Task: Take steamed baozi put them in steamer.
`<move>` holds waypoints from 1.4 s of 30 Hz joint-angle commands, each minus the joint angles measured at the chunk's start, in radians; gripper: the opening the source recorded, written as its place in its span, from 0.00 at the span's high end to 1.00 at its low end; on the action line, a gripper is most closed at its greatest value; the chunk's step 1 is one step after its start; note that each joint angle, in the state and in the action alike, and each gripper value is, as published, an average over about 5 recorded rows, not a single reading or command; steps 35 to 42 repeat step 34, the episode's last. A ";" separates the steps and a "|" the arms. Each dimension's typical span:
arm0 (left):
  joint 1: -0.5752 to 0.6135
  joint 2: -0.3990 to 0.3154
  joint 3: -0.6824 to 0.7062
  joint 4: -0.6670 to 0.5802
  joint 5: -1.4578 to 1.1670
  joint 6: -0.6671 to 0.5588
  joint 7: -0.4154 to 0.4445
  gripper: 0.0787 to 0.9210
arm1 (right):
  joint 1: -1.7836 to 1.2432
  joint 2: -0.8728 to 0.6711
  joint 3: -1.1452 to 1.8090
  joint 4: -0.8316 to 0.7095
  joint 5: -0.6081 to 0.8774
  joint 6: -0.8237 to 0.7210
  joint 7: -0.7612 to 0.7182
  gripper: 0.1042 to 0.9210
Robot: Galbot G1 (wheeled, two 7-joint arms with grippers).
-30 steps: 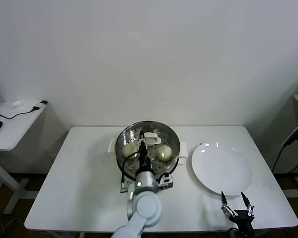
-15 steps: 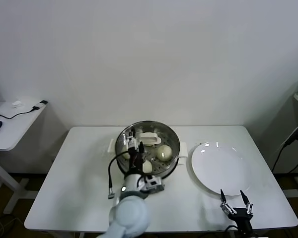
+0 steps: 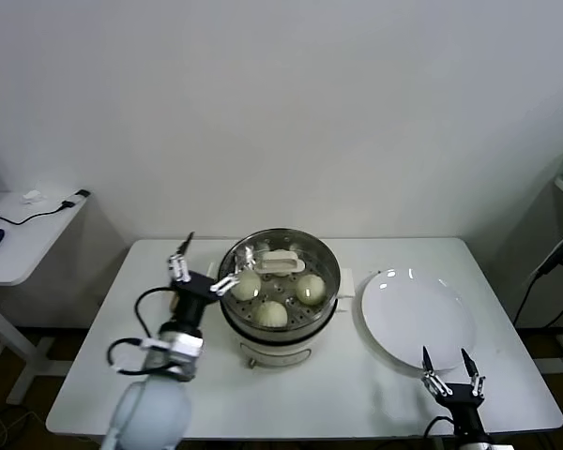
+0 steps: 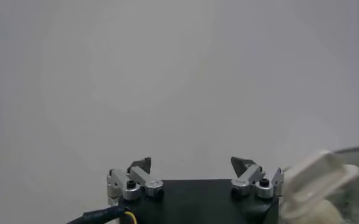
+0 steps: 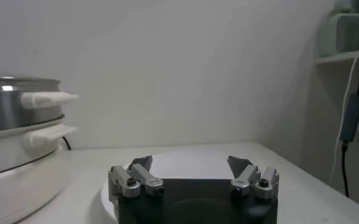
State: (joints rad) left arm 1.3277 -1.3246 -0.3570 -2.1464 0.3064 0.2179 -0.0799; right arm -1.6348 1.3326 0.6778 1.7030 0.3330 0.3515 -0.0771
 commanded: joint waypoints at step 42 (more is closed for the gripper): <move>0.257 0.026 -0.250 0.387 -0.509 -0.539 0.021 0.12 | 0.015 -0.007 -0.008 -0.021 -0.018 0.013 -0.025 0.12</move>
